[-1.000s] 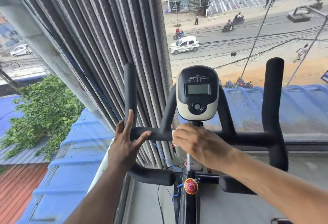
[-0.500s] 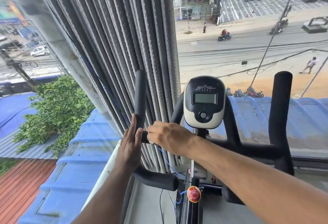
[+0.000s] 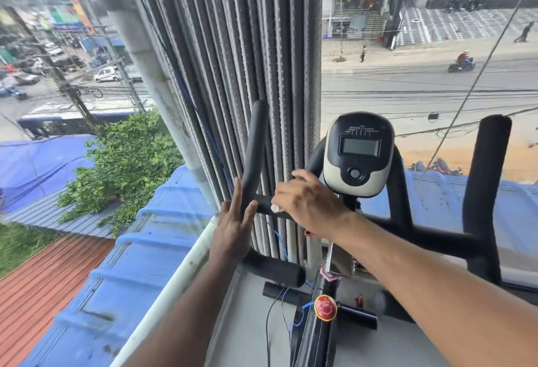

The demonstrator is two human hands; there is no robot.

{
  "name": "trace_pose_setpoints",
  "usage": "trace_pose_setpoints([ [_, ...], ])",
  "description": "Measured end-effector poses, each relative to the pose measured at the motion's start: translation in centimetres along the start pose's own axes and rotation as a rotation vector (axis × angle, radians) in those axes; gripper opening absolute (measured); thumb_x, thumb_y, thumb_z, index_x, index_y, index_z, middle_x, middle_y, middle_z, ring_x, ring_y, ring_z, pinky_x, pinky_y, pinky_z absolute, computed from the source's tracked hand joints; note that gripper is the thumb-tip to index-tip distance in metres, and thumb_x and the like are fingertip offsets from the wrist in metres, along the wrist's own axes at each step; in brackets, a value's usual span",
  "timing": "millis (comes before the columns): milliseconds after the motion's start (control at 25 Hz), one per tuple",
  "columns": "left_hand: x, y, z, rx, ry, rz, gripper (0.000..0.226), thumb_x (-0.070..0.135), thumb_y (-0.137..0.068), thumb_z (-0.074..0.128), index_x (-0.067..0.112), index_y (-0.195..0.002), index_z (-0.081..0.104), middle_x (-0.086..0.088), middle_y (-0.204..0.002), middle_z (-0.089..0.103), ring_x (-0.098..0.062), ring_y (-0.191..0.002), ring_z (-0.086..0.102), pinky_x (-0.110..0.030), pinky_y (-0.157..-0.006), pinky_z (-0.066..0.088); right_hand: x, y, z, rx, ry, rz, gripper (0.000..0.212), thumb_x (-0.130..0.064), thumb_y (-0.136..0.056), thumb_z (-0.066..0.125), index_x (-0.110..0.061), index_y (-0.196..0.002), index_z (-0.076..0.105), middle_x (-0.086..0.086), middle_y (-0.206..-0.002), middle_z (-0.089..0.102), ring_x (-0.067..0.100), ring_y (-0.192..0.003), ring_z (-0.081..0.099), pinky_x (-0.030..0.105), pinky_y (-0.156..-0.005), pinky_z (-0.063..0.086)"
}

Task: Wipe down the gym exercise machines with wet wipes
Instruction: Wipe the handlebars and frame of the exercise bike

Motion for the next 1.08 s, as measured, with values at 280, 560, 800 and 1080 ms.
trace_pose_setpoints([
  [280, -2.2, 5.5, 1.8, 0.094, 0.190, -0.071, 0.103, 0.055, -0.092, 0.071, 0.043, -0.166, 0.000, -0.001, -0.156, 0.039, -0.017, -0.144, 0.039, -0.023, -0.101, 0.030, 0.4, -0.1, 0.3, -0.122, -0.040, -0.069, 0.021, 0.001, -0.094, 0.059, -0.017, -0.091, 0.069, -0.005, -0.086, 0.062, 0.014, -0.068, 0.057, 0.031, -0.080, 0.050],
  [560, -1.6, 5.4, 1.6, 0.100, 0.208, -0.064, 0.119, 0.073, -0.078, 0.073, 0.040, -0.166, 0.001, 0.000, -0.156, 0.038, -0.015, -0.144, 0.039, -0.021, -0.100, 0.029, 0.7, 0.9, 0.7, 0.002, -0.110, -0.069, 0.015, -0.004, -0.095, 0.061, -0.014, -0.098, 0.073, -0.003, -0.093, 0.070, 0.017, -0.077, 0.062, 0.034, -0.087, 0.047],
  [800, -1.3, 6.2, 1.7, 0.105, 0.207, -0.113, 0.123, 0.087, -0.066, 0.058, 0.041, -0.165, 0.001, 0.001, -0.161, 0.035, -0.013, -0.146, 0.036, -0.023, -0.104, 0.030, -0.2, -0.6, 0.7, -0.024, -0.150, -0.025, 0.015, -0.002, -0.092, 0.067, -0.015, -0.093, 0.074, -0.004, -0.090, 0.069, 0.016, -0.078, 0.065, 0.035, -0.077, 0.054],
  [1080, -0.1, 7.1, 1.4, 0.190, 0.199, -0.178, 0.096, 0.039, -0.077, 0.053, 0.028, -0.166, 0.017, -0.008, -0.154, 0.041, -0.021, -0.141, 0.041, -0.029, -0.107, 0.033, -0.1, 0.6, 0.4, -0.039, -0.177, -0.061, 0.019, 0.003, -0.097, 0.054, -0.005, -0.092, 0.070, 0.002, -0.091, 0.063, 0.020, -0.079, 0.065, 0.036, -0.074, 0.060],
])
Point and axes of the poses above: each hand's wrist, its own y-axis away from the middle knuckle, its own z-axis out of the palm, x = y × z, the point moved 6 cm from there along -y, towards the middle knuckle
